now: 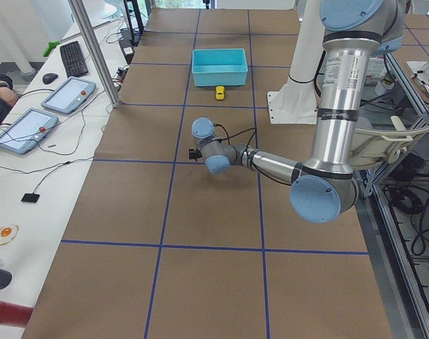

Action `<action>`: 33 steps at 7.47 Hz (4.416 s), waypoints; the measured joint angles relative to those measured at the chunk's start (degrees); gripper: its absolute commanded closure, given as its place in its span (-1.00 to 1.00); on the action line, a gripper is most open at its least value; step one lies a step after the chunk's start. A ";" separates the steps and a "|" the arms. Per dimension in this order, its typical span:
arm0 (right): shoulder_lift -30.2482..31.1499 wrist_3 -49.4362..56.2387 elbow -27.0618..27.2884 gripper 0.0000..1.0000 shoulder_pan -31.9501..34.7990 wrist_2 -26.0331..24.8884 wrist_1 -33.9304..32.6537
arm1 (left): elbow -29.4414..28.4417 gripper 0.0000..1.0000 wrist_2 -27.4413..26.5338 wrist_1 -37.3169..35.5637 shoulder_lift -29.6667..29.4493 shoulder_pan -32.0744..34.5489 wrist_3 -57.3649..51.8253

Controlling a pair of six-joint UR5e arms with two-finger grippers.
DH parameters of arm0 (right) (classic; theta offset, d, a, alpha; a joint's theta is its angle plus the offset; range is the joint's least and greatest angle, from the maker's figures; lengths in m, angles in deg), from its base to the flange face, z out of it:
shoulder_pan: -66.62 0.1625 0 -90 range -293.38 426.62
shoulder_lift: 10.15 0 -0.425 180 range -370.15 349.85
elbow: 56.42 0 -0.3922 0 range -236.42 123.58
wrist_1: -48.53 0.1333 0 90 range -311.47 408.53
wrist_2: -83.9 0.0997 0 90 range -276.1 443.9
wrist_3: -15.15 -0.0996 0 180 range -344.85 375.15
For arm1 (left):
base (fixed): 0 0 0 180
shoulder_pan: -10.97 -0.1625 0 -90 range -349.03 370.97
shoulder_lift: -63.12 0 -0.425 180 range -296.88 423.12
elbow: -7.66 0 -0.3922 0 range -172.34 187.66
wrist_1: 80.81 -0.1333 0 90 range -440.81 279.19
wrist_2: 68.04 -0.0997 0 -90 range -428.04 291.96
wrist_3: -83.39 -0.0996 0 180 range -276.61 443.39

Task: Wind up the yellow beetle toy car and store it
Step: 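Withdraw the left arm as the car rolls toward the blue bin, then reach the right gripper down to the car beside the bin, then close the right gripper around the yellow car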

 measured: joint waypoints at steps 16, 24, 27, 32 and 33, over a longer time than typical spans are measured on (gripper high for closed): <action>-30.39 0.60 20.63 -0.99 -25.55 -11.30 -32.84 | -1.59 -1.00 9.68 -36.10 0.68 30.79 21.29; -38.66 1.69 6.10 -0.99 -48.89 -16.26 -8.00 | -3.66 -1.00 3.69 -42.88 3.85 36.50 20.96; -36.15 1.82 6.05 -0.99 -56.32 -22.77 -3.29 | -3.78 -1.00 3.64 -43.28 3.94 36.55 21.25; -32.68 2.40 6.99 -0.99 -59.67 -23.88 -1.44 | -3.85 -1.00 3.63 -43.17 3.89 36.48 21.30; -31.53 2.49 6.11 -0.99 -59.97 -24.08 1.47 | -3.85 -1.00 3.67 -43.17 3.88 36.47 21.28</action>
